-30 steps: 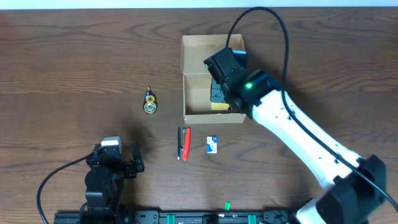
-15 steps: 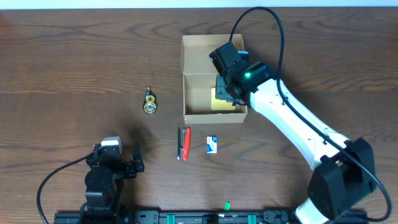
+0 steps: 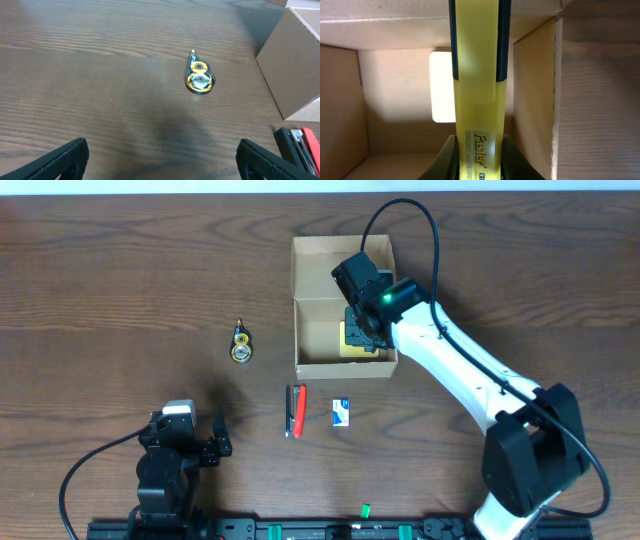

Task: Pack container
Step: 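Carry the highlighter into the box and lower it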

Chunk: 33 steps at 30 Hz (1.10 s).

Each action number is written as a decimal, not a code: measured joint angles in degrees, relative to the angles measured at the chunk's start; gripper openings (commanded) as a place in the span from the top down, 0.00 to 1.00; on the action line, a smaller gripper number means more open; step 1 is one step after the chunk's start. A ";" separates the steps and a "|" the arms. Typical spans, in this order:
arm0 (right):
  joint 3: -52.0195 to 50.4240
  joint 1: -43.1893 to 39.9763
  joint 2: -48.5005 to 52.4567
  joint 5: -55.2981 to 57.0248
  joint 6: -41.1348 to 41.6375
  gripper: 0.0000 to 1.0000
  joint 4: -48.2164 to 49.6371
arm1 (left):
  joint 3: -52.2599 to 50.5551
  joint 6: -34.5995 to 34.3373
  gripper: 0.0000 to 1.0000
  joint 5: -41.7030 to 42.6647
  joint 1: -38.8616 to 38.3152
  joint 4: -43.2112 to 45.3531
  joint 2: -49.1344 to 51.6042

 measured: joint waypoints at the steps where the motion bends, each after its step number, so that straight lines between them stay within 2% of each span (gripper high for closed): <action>1: 0.00 0.00 0.02 0.00 0.00 0.98 -0.09 | 0.00 0.02 0.05 0.02 0.00 0.00 0.00; 11: 0.00 0.00 0.22 -0.68 0.02 0.99 -0.15 | 0.00 0.02 0.05 0.02 0.00 0.00 0.00; 27: 0.00 0.00 5.84 -1.16 0.07 0.99 0.33 | 0.00 0.02 0.05 0.02 0.00 0.00 0.00; 29: 0.00 0.00 6.38 -1.29 0.07 0.95 0.33 | 0.00 0.02 0.05 0.02 0.00 0.00 0.00; 31: 0.00 0.00 6.75 -1.46 0.07 0.82 0.35 | 0.00 0.02 0.05 0.02 0.00 0.00 0.00; 33: 0.00 0.00 6.84 -1.51 0.07 0.76 0.37 | 0.00 0.00 0.05 0.02 0.00 0.00 0.00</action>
